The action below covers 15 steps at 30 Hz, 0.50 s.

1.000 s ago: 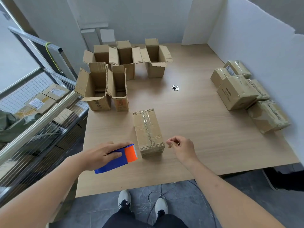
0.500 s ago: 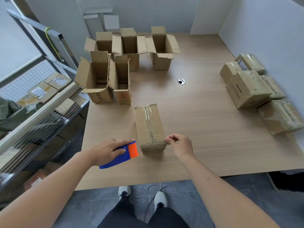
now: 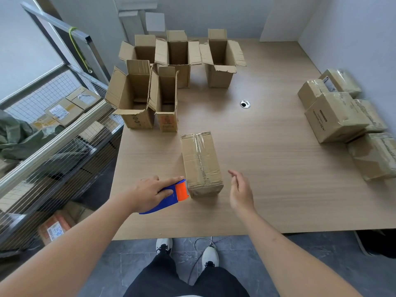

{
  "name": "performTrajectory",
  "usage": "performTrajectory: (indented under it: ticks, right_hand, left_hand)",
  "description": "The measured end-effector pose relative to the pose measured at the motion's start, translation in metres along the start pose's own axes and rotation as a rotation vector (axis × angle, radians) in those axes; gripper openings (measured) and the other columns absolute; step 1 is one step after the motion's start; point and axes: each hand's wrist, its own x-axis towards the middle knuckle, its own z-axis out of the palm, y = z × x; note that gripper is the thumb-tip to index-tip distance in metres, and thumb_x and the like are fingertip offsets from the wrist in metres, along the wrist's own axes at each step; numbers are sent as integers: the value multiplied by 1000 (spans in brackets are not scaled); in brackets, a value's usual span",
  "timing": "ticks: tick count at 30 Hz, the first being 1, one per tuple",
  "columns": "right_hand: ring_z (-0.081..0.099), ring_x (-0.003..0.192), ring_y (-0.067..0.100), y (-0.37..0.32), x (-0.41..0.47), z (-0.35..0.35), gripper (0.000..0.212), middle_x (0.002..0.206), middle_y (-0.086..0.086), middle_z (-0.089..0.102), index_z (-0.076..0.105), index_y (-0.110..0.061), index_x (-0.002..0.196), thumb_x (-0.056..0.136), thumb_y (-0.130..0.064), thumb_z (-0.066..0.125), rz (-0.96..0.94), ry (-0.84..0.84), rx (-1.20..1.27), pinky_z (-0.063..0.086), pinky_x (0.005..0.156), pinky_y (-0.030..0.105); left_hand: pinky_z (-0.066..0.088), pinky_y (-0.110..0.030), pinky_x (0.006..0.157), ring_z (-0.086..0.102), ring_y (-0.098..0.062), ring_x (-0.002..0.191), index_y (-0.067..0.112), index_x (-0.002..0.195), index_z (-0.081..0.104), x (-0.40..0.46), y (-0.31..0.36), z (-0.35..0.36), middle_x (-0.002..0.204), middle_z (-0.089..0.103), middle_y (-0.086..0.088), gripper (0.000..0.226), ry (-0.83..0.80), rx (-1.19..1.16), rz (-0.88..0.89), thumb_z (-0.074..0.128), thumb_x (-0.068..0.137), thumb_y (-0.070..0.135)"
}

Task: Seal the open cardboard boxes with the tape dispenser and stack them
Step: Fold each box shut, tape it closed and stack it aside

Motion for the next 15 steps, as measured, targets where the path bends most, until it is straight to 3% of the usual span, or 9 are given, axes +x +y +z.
performTrajectory:
  ticks: [2,4,6,7,11,15]
  right_hand:
    - [46,138,24,-9,-2,5,40,146,4,53,54,-21,142,108,-32,36,-278,102,-247,36,113,39]
    - [16,156,18,-22,-3,16,56,168,0,22,29,-25,160,108,-46,29,-566,-92,-506,16,123,37]
    - [-7,158,16,-28,-4,30,65,172,-3,-4,6,-27,164,108,-54,23,-751,-289,-721,1,127,39]
    - [-7,158,18,-27,-3,34,66,172,-1,-6,6,-25,164,108,-54,25,-808,-318,-797,4,128,43]
    - [19,156,25,-19,2,38,60,168,4,20,27,-21,161,104,-40,28,-912,-218,-890,27,123,49]
    - [23,155,27,-16,2,41,62,168,4,22,29,-21,160,101,-37,34,-934,-199,-908,27,123,49]
  left_hand:
    - [39,-35,78,53,-16,89,85,135,-1,-1,2,1,101,49,4,51,-3,-6,-4,31,106,56]
    - [38,-34,78,53,-16,90,85,134,0,0,4,1,102,50,4,51,-9,-12,-4,31,106,56]
    - [39,-34,79,53,-17,91,87,131,-1,1,5,0,103,50,3,51,-16,-11,1,31,107,56]
    - [38,-34,79,53,-17,91,88,131,0,1,5,-1,103,50,3,51,-22,-15,4,31,107,56]
    - [39,-34,81,52,-18,91,82,139,6,-7,-6,-5,104,49,5,53,-74,-64,28,35,108,50]
    - [43,-40,91,52,-23,93,77,144,9,-20,-23,-5,105,48,4,54,-100,-83,61,36,109,46]
